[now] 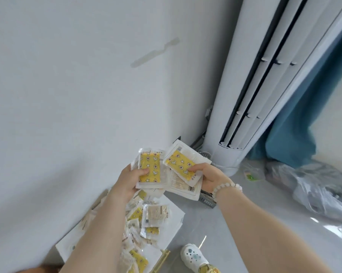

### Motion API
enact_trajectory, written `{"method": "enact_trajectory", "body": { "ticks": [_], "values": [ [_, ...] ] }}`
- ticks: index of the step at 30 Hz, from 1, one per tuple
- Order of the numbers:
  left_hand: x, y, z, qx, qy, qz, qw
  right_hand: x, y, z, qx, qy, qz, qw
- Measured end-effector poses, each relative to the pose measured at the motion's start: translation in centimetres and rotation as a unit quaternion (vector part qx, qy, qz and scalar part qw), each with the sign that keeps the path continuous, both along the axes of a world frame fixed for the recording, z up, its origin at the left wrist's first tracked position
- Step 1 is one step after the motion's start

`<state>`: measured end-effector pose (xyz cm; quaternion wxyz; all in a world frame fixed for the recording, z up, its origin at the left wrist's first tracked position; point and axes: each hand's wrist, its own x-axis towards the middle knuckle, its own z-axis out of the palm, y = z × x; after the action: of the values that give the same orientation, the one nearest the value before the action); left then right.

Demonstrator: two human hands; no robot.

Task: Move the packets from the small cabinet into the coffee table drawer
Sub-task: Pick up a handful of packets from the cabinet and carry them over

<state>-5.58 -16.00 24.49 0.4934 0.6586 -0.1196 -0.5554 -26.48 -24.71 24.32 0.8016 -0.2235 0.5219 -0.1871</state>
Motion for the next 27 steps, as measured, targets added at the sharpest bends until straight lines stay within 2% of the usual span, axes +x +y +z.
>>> {"method": "enact_trajectory", "body": {
  "ticks": [6,13,19,27],
  "values": [
    [-5.5,-3.1,-0.3,-0.006,0.020,-0.127,0.992,-7.5,2.4,0.2,0.001,0.031,-0.097,0.995],
    [-14.5,-7.0,0.4,-0.017,0.038,-0.262,0.964,-16.2,4.5,1.5,-0.013,0.037,-0.204,0.978],
    [-23.6,-7.3,0.4,-0.012,0.040,-0.370,0.928,-24.6,9.3,1.3,-0.017,0.023,-0.302,0.953],
    [-37.6,-3.0,0.6,-0.004,0.044,-0.482,0.875,-35.9,19.6,1.2,-0.018,-0.014,-0.409,0.912]
  ]
}}
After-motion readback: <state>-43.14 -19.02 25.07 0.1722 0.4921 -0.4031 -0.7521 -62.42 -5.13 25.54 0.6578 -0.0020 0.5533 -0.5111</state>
